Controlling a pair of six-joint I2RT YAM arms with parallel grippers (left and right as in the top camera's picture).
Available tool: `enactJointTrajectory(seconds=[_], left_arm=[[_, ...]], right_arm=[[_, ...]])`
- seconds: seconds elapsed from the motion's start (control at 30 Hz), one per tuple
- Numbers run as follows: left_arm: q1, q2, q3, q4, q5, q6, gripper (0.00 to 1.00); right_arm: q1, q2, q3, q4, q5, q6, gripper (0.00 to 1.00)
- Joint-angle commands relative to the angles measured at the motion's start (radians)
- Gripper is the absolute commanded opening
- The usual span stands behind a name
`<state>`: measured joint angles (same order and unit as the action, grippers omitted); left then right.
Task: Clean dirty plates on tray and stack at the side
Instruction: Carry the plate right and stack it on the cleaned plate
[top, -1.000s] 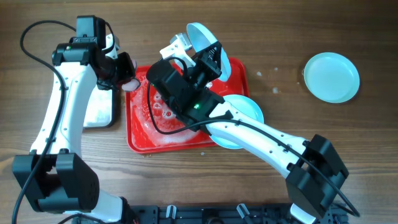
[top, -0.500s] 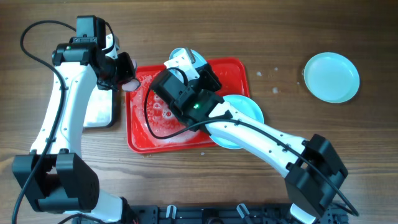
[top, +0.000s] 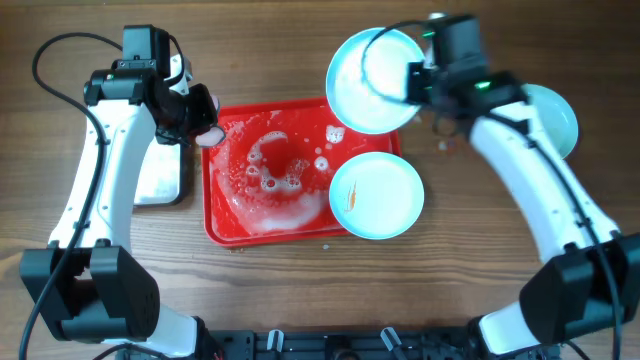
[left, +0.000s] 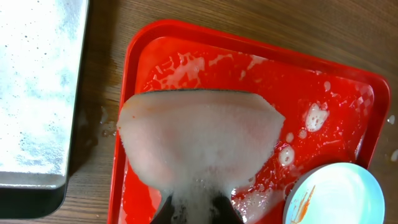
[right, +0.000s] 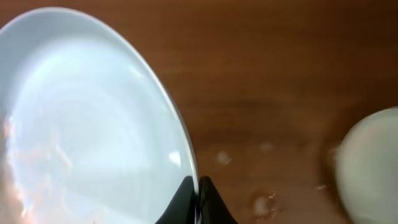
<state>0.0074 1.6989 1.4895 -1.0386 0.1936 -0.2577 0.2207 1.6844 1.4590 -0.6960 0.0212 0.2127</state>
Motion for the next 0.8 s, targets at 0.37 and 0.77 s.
enactJointTrajectory(seconds=[0.37, 0.77], left_arm=[[-0.001, 0.003, -0.007, 0.003, -0.005, -0.013, 0.04], [-0.001, 0.003, -0.007, 0.003, -0.005, -0.013, 0.04]], right_arm=[[-0.142, 0.095, -0.008, -0.108, -0.431, -0.021, 0.04], [-0.498, 0.125, -0.008, -0.105, -0.381, 0.082, 0.04]])
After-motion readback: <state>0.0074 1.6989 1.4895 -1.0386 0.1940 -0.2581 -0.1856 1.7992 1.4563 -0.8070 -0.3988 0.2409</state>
